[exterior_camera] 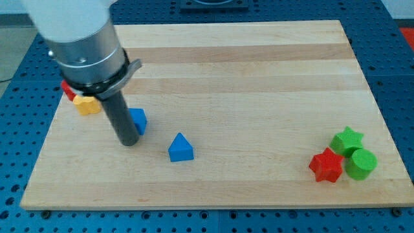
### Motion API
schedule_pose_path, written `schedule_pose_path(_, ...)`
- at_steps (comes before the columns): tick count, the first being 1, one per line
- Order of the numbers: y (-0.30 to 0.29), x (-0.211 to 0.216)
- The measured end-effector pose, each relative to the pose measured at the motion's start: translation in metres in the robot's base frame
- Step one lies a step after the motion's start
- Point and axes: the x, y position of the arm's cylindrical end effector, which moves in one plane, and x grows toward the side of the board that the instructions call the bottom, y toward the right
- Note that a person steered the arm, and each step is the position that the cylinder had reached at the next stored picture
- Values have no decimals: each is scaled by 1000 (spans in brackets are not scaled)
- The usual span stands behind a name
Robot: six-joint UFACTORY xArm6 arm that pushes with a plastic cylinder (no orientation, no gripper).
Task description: Make yellow blocks and red star to form a circle with other
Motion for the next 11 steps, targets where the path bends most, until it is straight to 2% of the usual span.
schedule_pose_path(2, 38, -15)
schedule_pose_path(5, -46, -52)
schedule_pose_path(7, -64, -52)
schedule_pose_path(8, -69, 16)
schedule_pose_path(9, -27, 87)
schedule_pose_path(10, 68, 81)
schedule_pose_path(11, 118, 50)
